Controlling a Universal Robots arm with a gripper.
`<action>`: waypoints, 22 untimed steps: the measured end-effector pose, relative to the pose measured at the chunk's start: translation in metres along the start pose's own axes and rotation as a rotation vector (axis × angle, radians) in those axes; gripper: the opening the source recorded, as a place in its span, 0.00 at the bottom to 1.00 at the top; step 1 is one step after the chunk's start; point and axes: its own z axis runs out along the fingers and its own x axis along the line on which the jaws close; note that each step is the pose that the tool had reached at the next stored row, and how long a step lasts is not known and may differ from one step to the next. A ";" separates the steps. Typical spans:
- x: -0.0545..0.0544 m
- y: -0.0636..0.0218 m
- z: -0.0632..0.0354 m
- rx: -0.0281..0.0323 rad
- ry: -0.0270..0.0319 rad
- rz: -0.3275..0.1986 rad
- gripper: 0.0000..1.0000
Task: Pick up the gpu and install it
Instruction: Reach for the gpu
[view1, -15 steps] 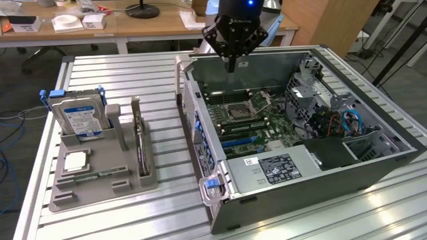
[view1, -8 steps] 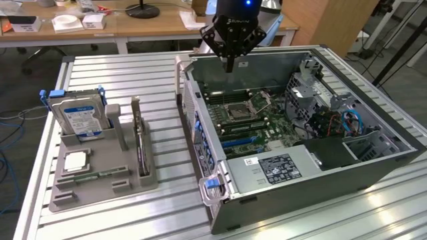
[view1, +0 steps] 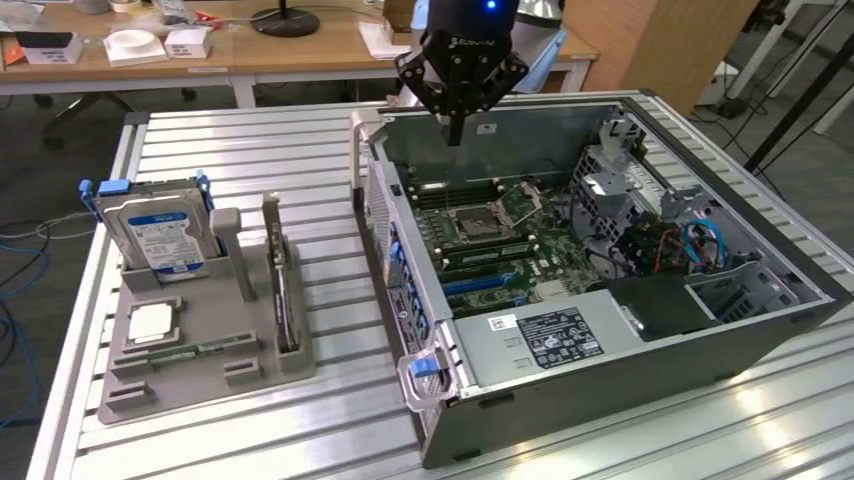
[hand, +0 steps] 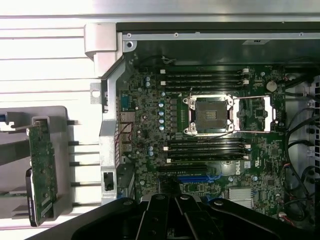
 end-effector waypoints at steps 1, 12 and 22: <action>0.001 -0.0001 0.0000 0.0000 0.0000 0.000 0.11; 0.011 -0.0005 -0.0003 0.0000 0.0000 0.000 0.11; 0.027 -0.0013 -0.0007 0.0000 0.0000 0.000 0.11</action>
